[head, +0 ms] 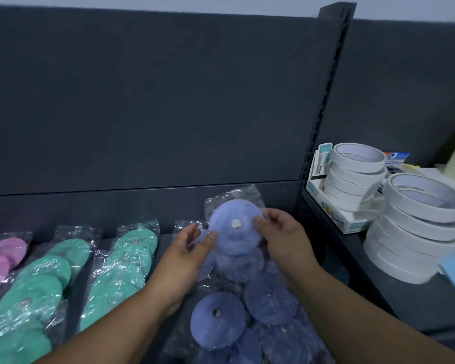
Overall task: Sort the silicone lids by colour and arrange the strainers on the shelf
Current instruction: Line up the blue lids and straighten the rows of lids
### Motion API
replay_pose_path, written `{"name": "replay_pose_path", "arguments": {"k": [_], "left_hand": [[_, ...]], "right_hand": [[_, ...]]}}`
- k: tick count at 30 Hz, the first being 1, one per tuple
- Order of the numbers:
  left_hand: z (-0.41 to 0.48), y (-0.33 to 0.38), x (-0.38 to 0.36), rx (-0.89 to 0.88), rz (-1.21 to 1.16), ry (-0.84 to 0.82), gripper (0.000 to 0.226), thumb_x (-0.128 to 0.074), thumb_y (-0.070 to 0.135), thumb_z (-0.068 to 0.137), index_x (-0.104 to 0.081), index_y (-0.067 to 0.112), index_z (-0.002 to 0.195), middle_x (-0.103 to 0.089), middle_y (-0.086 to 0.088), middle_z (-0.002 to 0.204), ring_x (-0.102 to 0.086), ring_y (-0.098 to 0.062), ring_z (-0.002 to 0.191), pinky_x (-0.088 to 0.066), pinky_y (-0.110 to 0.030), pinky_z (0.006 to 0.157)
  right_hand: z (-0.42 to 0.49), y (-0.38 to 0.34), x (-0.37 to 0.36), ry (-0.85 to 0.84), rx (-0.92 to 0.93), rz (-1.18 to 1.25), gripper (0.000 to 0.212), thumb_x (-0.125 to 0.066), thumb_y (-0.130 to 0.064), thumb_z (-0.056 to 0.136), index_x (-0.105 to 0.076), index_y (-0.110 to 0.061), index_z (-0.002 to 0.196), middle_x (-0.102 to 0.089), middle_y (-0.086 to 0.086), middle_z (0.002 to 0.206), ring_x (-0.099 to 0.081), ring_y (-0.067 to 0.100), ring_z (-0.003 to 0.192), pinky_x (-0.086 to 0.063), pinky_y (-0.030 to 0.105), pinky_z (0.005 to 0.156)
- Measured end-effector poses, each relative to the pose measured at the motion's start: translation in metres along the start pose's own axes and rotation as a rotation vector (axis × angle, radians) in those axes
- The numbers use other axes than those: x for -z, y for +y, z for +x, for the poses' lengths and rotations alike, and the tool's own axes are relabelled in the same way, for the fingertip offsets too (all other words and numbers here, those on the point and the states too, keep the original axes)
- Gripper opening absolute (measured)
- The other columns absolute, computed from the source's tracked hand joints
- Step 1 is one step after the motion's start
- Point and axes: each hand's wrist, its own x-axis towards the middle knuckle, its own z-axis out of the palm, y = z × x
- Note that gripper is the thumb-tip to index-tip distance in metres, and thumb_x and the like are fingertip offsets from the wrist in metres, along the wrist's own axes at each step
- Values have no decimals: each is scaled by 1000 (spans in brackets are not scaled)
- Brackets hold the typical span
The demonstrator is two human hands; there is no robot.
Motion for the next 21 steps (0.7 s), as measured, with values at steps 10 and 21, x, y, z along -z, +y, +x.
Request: {"name": "replay_pose_path", "arguments": {"k": [10,21], "left_hand": [[-10,-21,27,71,-189,174,41,-67,4,85,-56,29,115,-72,-4,98,-69,-21,78,-56,-33,68],[-18,-30,56,88,-196,282,46,-68,8,85,-52,33,121,-71,-6,101,-69,-25,84,-54,-41,83]], "right_hand": [[23,34,4,-128,34,-1088,71,-67,-47,81,-43,-16,139,-50,5,138,-49,21,124,-35,28,103],[31,55,-10,-7,68,-902,81,-82,-40,66,-42,-23,134,-59,2,122,-57,22,108,-40,28,95]]}}
